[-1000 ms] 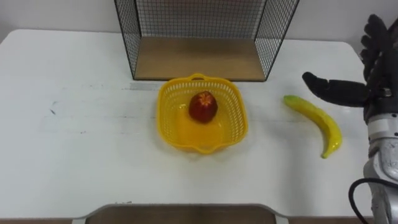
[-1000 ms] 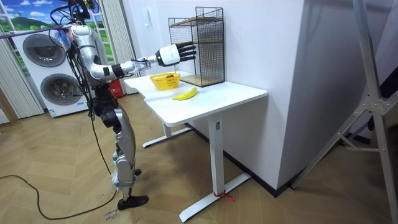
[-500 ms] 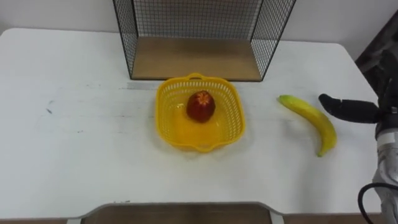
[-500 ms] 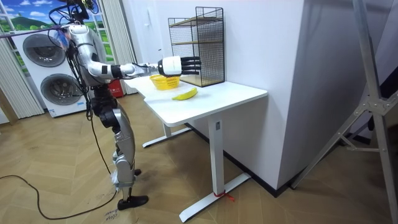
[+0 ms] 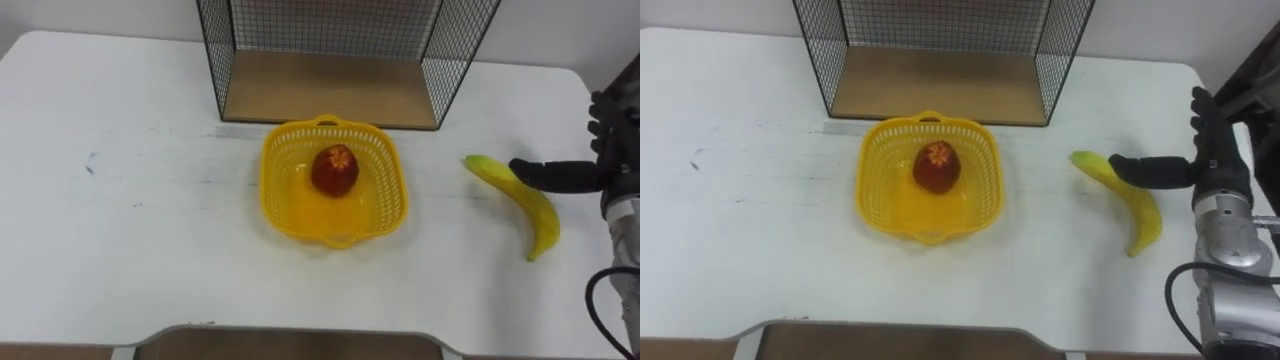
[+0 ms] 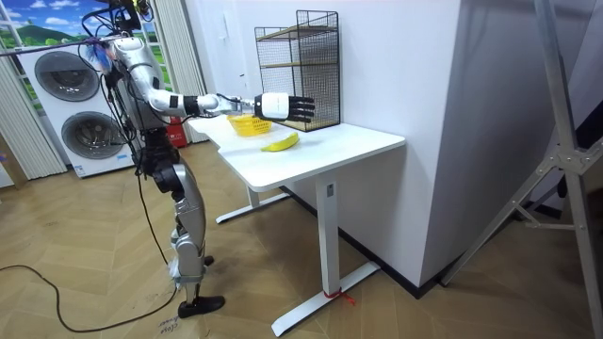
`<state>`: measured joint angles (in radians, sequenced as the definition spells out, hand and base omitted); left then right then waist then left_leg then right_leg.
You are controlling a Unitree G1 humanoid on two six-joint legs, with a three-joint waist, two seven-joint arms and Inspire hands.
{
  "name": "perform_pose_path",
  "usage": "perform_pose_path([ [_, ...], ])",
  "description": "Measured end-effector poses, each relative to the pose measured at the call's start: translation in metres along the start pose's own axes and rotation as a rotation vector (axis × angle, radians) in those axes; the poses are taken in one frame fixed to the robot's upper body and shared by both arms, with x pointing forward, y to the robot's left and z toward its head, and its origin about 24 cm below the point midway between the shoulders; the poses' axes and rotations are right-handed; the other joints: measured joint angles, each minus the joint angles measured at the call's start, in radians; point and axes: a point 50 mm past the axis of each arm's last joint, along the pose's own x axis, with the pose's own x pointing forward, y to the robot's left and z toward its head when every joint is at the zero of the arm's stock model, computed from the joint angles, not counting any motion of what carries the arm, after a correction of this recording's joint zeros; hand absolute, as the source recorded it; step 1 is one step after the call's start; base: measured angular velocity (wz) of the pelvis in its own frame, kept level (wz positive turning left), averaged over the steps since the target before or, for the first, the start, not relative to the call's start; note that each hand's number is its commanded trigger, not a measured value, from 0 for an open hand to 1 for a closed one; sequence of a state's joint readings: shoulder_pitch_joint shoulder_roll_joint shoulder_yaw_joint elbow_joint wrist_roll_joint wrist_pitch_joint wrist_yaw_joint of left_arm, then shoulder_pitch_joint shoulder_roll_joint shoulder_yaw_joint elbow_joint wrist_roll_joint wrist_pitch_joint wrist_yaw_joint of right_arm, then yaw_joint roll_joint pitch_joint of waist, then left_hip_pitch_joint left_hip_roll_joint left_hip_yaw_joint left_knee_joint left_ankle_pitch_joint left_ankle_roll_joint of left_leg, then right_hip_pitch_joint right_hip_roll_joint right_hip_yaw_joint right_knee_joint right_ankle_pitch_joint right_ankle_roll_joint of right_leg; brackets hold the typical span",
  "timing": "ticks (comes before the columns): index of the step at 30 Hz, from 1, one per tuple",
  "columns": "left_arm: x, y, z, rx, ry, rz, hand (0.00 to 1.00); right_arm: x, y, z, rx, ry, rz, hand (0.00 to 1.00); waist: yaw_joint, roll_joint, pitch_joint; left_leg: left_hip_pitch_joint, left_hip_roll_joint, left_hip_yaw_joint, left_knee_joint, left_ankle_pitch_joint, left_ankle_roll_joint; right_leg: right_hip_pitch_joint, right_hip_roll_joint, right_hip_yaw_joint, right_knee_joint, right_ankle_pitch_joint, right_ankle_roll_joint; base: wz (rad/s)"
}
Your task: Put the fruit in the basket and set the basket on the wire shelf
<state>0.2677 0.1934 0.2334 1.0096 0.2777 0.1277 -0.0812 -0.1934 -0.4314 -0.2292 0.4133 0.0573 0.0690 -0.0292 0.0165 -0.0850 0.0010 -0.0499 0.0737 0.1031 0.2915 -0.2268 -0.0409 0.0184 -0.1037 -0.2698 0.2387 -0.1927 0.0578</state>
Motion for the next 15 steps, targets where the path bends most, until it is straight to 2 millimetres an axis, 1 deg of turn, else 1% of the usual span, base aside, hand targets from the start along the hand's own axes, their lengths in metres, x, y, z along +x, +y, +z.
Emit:
perform_pose_path([
  [2, 0.0, 0.004, 0.0, 0.005, 0.003, 0.009, 0.0, 0.001, -0.001, -0.002, -0.01, 0.023, 0.026, 0.0, 0.007, -0.013, 0.0001, 0.002, 0.001, -0.001, 0.002, 0.0, 0.0, 0.003, 0.0, -0.002, 0.0, 0.0, 0.0, 0.0],
  [5, 0.0, 0.007, -0.001, 0.008, 0.008, 0.016, 0.0, 0.001, -0.001, -0.006, -0.035, 0.045, 0.075, 0.0, 0.012, -0.024, -0.0011, -0.008, 0.001, -0.005, 0.014, 0.0, 0.0, 0.002, 0.0, -0.005, 0.0, 0.0, 0.0, 0.03],
  [7, 0.0, 0.007, -0.001, 0.008, 0.012, 0.02, 0.0, 0.001, 0.0, -0.011, -0.042, 0.071, 0.097, 0.0, 0.014, -0.027, -0.0005, -0.01, 0.001, -0.007, 0.017, 0.0, 0.0, 0.002, 0.0, -0.006, 0.002, 0.0, 0.0, 0.05],
  [9, 0.0, 0.008, -0.001, 0.008, 0.018, 0.02, 0.0, 0.001, 0.001, -0.012, -0.045, 0.085, 0.122, 0.0, 0.017, -0.024, 0.0007, -0.011, 0.001, -0.009, 0.016, 0.0, 0.0, 0.003, 0.001, -0.007, 0.003, 0.0, 0.0, 0.0],
  [12, 0.0, 0.007, -0.002, 0.008, 0.019, 0.019, 0.0, 0.0, 0.001, -0.013, -0.046, 0.094, 0.146, 0.0, 0.018, -0.019, -0.0009, -0.01, 0.001, -0.01, 0.014, 0.0, 0.0, 0.005, 0.001, -0.006, 0.005, 0.0, 0.0, 0.0],
  [15, 0.0, 0.007, -0.002, 0.008, 0.021, 0.018, 0.0, 0.0, 0.002, -0.013, -0.046, 0.095, 0.167, 0.0, 0.02, -0.016, -0.0001, -0.008, 0.001, -0.01, 0.014, 0.0, 0.0, 0.01, 0.001, -0.006, 0.005, 0.0, 0.0, 0.0],
])
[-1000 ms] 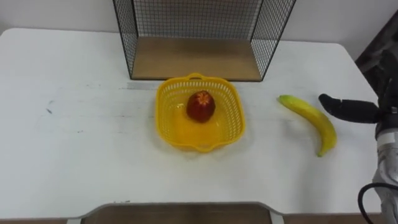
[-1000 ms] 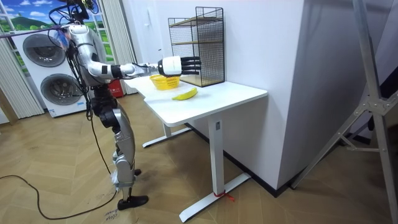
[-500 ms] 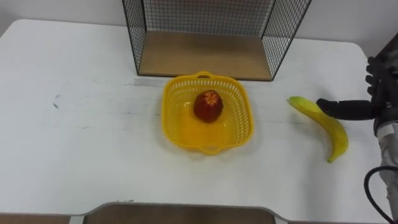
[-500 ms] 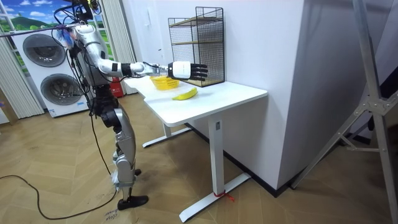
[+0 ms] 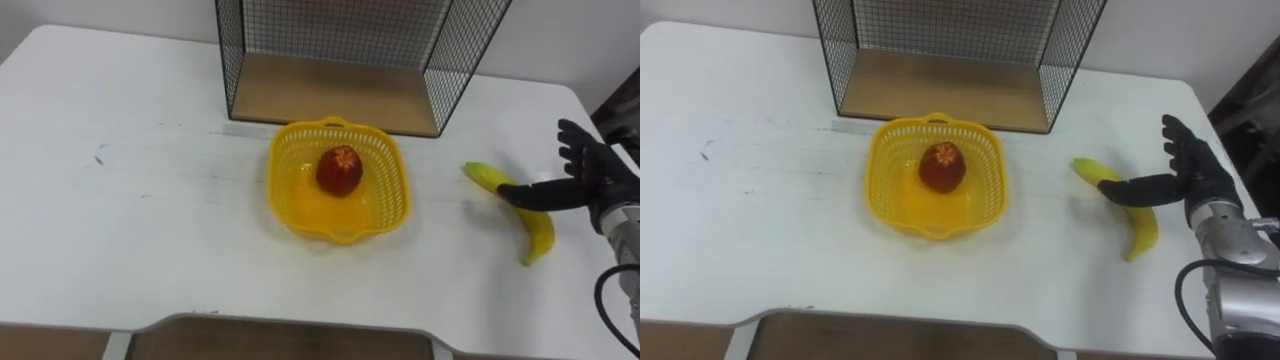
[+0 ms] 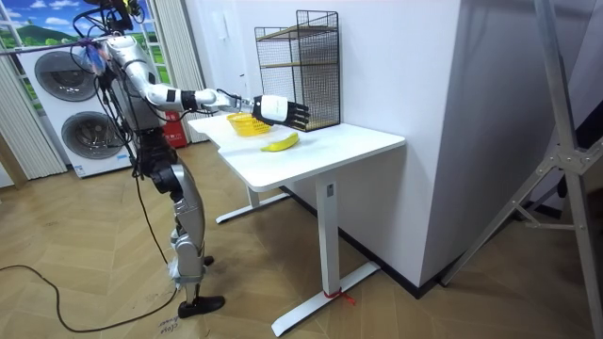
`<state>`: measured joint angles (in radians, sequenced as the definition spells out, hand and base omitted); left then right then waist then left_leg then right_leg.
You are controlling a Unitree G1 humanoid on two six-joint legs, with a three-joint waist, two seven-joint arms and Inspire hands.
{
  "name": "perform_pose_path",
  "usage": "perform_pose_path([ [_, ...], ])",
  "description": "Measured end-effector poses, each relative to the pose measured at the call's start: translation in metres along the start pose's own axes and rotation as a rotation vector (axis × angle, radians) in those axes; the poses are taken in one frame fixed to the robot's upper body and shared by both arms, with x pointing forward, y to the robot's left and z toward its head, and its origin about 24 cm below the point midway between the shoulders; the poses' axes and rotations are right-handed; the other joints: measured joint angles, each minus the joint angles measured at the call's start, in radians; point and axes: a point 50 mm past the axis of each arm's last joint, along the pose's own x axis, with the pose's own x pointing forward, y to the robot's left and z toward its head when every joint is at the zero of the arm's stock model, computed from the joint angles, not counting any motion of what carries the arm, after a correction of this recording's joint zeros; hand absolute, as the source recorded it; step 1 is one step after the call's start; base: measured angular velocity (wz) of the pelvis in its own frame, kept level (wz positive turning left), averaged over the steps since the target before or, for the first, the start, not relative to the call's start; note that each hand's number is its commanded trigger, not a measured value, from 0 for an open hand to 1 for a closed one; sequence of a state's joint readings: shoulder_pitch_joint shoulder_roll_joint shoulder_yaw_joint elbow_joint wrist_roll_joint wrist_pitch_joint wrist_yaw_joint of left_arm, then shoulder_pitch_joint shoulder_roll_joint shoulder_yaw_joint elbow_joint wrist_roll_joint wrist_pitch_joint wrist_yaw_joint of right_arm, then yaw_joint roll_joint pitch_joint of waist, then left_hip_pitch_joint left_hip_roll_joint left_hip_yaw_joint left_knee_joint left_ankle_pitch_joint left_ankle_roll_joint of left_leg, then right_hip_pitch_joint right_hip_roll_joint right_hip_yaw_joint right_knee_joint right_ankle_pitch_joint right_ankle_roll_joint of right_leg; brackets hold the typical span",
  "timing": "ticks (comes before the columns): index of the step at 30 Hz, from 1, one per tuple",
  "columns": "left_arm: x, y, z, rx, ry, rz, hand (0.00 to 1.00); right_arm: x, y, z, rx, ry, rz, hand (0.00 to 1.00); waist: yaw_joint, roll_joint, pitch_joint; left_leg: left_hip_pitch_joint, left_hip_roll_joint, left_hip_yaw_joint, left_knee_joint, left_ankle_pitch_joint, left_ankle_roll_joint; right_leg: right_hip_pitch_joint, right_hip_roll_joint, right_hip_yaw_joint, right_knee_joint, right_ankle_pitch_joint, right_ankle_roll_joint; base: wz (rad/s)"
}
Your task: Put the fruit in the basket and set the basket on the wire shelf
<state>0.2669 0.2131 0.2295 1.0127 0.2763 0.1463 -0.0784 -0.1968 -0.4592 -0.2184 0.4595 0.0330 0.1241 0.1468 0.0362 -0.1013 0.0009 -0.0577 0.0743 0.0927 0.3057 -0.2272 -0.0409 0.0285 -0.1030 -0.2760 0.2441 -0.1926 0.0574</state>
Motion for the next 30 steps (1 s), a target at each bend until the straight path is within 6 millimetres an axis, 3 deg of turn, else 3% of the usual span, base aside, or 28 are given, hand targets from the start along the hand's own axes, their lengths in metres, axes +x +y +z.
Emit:
perform_pose_path([
  [4, 0.0, 0.0, -0.001, 0.001, 0.004, 0.0, 0.0, 0.0, 0.0, -0.001, -0.013, 0.005, 0.009, 0.0, 0.0, 0.003, 0.0026, 0.001, 0.0, -0.001, 0.001, 0.0, 0.0, 0.003, 0.0, -0.001, -0.001, 0.0, 0.0, 0.0],
  [14, 0.0, -0.002, -0.007, 0.005, 0.032, -0.005, 0.0, -0.001, 0.002, -0.031, -0.093, 0.157, 0.078, 0.0, -0.001, 0.0, 0.0052, 0.007, 0.0, 0.0, -0.001, 0.0, 0.0, 0.004, 0.0, -0.002, -0.007, 0.0, 0.0, 0.0],
  [25, 0.0, 0.001, -0.005, 0.0, 0.04, 0.0, 0.0, 0.001, 0.003, -0.044, -0.072, 0.226, 0.122, 0.0, -0.004, -0.006, -0.0035, 0.003, 0.0, -0.009, 0.004, 0.0, 0.0, 0.011, 0.0, -0.013, -0.007, 0.0, 0.0, 0.02],
  [30, 0.0, -0.001, -0.006, 0.019, 0.052, -0.009, 0.0, 0.001, 0.0, -0.051, -0.127, 0.277, 0.13, 0.0, 0.007, -0.007, -0.0036, 0.004, 0.001, -0.015, 0.01, 0.0, 0.0, 0.024, 0.0, -0.03, -0.007, 0.0, 0.0, 0.1],
])
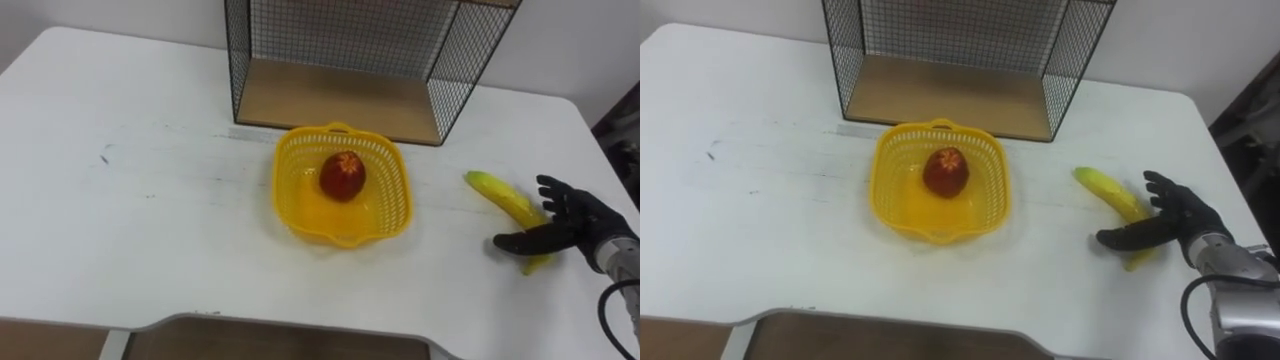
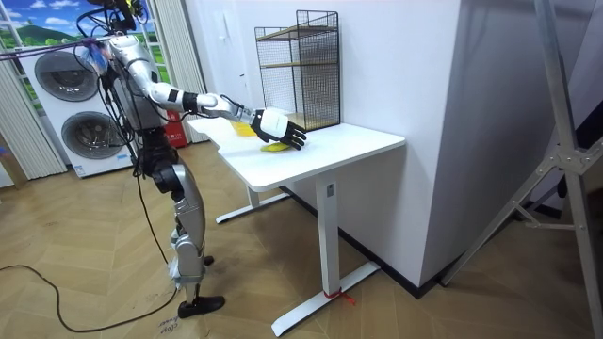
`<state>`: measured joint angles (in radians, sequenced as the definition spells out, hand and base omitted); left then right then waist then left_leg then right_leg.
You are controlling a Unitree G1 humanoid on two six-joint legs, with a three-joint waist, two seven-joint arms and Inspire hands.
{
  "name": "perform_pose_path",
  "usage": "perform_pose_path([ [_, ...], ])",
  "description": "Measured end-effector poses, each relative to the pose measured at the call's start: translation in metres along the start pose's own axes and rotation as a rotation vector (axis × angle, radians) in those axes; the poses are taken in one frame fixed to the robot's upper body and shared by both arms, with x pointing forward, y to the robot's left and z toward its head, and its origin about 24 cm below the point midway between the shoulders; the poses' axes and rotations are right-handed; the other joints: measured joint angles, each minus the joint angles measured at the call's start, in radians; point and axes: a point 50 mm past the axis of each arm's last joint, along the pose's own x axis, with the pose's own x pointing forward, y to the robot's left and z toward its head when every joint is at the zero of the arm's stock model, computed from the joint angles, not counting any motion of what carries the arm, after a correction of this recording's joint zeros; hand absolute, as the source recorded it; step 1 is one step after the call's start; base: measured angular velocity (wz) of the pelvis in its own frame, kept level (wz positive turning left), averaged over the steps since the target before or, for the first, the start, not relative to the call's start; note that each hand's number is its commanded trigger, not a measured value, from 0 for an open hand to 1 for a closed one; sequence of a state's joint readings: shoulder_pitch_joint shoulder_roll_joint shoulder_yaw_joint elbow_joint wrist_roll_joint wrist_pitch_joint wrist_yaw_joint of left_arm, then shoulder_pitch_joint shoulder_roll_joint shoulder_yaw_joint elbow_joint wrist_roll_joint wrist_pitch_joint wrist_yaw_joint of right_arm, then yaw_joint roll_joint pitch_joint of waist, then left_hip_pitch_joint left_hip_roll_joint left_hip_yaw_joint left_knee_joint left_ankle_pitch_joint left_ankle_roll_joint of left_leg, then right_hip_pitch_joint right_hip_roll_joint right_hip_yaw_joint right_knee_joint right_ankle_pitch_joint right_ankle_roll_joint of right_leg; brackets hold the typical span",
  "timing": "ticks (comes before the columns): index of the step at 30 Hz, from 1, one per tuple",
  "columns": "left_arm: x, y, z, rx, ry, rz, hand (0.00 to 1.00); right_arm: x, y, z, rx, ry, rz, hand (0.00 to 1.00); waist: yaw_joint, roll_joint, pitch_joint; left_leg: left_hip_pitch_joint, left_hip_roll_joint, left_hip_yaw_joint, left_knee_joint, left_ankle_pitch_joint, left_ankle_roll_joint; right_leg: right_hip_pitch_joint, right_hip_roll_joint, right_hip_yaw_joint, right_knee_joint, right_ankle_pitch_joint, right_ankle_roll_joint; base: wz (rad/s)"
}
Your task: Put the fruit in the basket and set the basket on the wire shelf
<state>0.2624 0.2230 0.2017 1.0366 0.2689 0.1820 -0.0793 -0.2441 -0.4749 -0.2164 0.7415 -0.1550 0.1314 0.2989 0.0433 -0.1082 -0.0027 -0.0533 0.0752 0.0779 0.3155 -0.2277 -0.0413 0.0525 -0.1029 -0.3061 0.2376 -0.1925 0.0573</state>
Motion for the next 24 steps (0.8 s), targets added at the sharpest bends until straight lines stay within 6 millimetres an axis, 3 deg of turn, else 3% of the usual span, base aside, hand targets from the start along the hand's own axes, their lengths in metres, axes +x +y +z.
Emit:
perform_pose_path([
  [5, 0.0, 0.0, 0.001, 0.003, 0.0, 0.0, 0.0, 0.0, -0.002, -0.005, -0.085, 0.042, -0.004, 0.0, 0.02, 0.003, 0.0005, -0.004, 0.0, -0.008, 0.012, 0.0, 0.0, 0.003, 0.0, -0.006, -0.001, 0.0, -0.001, 0.04],
  [16, 0.001, 0.003, 0.01, 0.005, -0.012, 0.005, 0.0, 0.0, -0.001, -0.011, -0.152, 0.086, 0.008, 0.0, 0.021, 0.004, -0.0006, 0.014, -0.002, -0.026, 0.015, 0.0, 0.0, 0.037, 0.004, -0.024, -0.02, 0.0, -0.001, 0.05],
  [17, 0.001, 0.003, 0.011, 0.006, -0.013, 0.005, 0.0, 0.0, -0.001, -0.011, -0.152, 0.088, 0.008, 0.08, 0.021, 0.004, -0.0006, 0.014, -0.002, -0.026, 0.016, 0.0, 0.0, 0.037, 0.004, -0.024, -0.02, 0.0, -0.001, 0.0],
  [18, 0.001, 0.003, 0.011, 0.006, -0.013, 0.005, 0.0, 0.0, -0.001, -0.011, -0.152, 0.088, 0.008, 0.26, 0.021, 0.004, -0.0006, 0.014, -0.002, -0.026, 0.016, 0.0, 0.0, 0.037, 0.004, -0.024, -0.02, 0.0, -0.001, 0.0],
  [19, 0.001, 0.003, 0.013, 0.005, -0.016, 0.005, 0.0, 0.0, -0.001, -0.011, -0.152, 0.089, 0.008, 1.0, 0.022, 0.004, -0.0006, 0.014, -0.002, -0.026, 0.017, 0.0, 0.0, 0.037, 0.004, -0.024, -0.02, 0.0, -0.001, 0.0],
  [24, 0.001, 0.005, 0.018, 0.005, -0.029, 0.009, 0.0, -0.001, -0.009, -0.01, -0.245, 0.115, -0.042, 1.0, 0.039, 0.003, -0.0005, 0.015, -0.002, -0.026, 0.015, 0.0, 0.0, 0.037, 0.004, -0.024, -0.019, 0.0, -0.001, 0.0],
])
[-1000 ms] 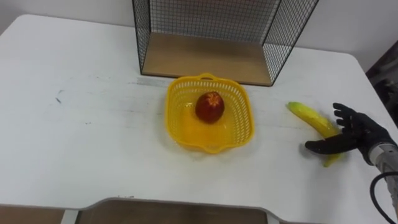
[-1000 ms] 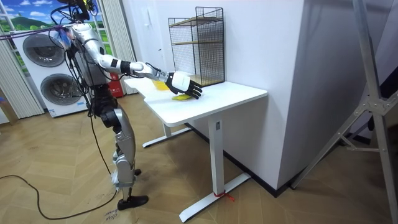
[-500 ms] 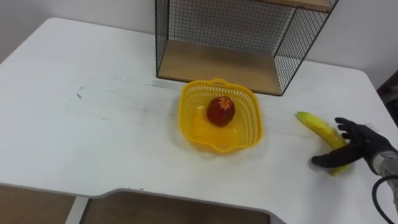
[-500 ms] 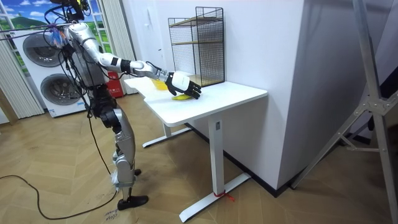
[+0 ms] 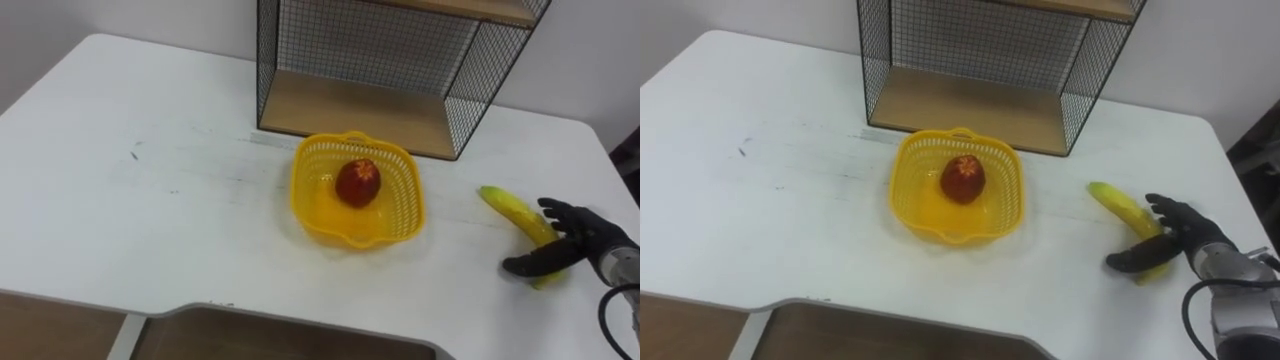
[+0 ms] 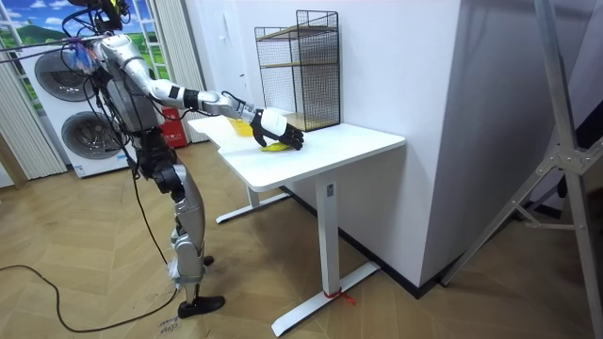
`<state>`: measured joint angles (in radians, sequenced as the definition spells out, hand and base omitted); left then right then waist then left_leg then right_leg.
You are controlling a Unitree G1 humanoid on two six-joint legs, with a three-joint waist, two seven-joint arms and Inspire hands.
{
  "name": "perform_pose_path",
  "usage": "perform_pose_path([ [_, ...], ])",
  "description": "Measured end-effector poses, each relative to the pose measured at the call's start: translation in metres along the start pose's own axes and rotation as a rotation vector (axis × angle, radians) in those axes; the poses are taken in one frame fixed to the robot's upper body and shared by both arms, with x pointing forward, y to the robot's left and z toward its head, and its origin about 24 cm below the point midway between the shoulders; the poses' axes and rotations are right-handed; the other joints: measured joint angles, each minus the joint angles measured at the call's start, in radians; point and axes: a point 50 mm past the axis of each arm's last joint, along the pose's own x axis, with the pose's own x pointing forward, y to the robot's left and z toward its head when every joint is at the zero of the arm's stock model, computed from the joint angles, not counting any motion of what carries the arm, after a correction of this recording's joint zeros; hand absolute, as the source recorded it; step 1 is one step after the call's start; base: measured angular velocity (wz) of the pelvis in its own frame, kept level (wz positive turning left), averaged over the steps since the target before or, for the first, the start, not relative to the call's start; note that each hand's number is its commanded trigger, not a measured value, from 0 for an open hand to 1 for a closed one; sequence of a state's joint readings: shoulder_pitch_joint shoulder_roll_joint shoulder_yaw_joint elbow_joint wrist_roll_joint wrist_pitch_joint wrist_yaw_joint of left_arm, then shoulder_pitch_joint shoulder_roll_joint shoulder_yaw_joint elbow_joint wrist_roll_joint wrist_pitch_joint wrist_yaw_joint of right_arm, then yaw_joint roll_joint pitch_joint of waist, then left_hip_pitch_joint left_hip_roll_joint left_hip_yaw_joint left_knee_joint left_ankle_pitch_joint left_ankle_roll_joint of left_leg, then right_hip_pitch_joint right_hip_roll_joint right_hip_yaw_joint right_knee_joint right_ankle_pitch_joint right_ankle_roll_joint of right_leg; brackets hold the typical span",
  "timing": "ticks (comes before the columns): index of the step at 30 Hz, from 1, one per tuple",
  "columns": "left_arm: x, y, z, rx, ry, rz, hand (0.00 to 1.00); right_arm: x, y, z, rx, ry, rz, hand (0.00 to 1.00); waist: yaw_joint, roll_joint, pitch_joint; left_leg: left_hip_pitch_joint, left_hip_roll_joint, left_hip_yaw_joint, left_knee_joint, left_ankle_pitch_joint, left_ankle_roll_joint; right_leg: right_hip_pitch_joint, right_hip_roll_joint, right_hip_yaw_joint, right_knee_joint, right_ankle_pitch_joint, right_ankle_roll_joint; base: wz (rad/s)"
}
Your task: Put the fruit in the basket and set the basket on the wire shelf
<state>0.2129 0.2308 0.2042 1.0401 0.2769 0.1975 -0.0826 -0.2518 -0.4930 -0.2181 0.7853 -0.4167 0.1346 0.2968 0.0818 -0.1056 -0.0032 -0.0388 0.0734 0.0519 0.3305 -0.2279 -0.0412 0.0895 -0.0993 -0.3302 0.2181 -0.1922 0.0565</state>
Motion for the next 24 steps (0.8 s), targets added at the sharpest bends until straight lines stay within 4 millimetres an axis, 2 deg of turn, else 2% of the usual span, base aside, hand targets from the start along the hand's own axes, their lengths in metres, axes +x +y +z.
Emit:
perform_pose_path([
  [5, 0.0, 0.004, 0.001, 0.003, 0.0, 0.01, 0.0, -0.001, -0.011, -0.009, -0.041, 0.069, -0.044, 1.0, 0.021, -0.006, -0.0006, 0.0, 0.0, 0.0, -0.001, 0.0, 0.0, 0.0, 0.0, -0.003, -0.004, 0.0, 0.0, 0.0],
  [10, 0.0, 0.006, 0.003, 0.002, -0.006, 0.013, 0.0, -0.002, -0.011, -0.013, -0.059, 0.101, -0.052, 1.0, 0.033, -0.011, 0.0003, -0.001, 0.001, 0.0, -0.002, -0.001, -0.002, 0.001, 0.003, -0.003, -0.011, 0.001, -0.001, 0.0],
  [17, 0.001, 0.006, 0.011, 0.001, -0.023, 0.013, 0.0, -0.002, -0.012, -0.01, -0.055, 0.091, -0.054, 1.0, 0.034, -0.002, 0.0038, -0.003, 0.006, 0.0, -0.007, -0.005, -0.006, 0.0, 0.008, -0.001, -0.012, 0.003, -0.004, 0.0],
  [24, 0.001, 0.006, 0.01, 0.001, -0.014, 0.012, 0.0, -0.001, -0.015, -0.005, -0.05, 0.08, -0.058, 1.0, 0.033, 0.005, 0.0025, -0.003, 0.008, 0.0, -0.007, -0.005, -0.007, -0.002, 0.011, 0.001, -0.012, 0.004, -0.007, 0.0],
])
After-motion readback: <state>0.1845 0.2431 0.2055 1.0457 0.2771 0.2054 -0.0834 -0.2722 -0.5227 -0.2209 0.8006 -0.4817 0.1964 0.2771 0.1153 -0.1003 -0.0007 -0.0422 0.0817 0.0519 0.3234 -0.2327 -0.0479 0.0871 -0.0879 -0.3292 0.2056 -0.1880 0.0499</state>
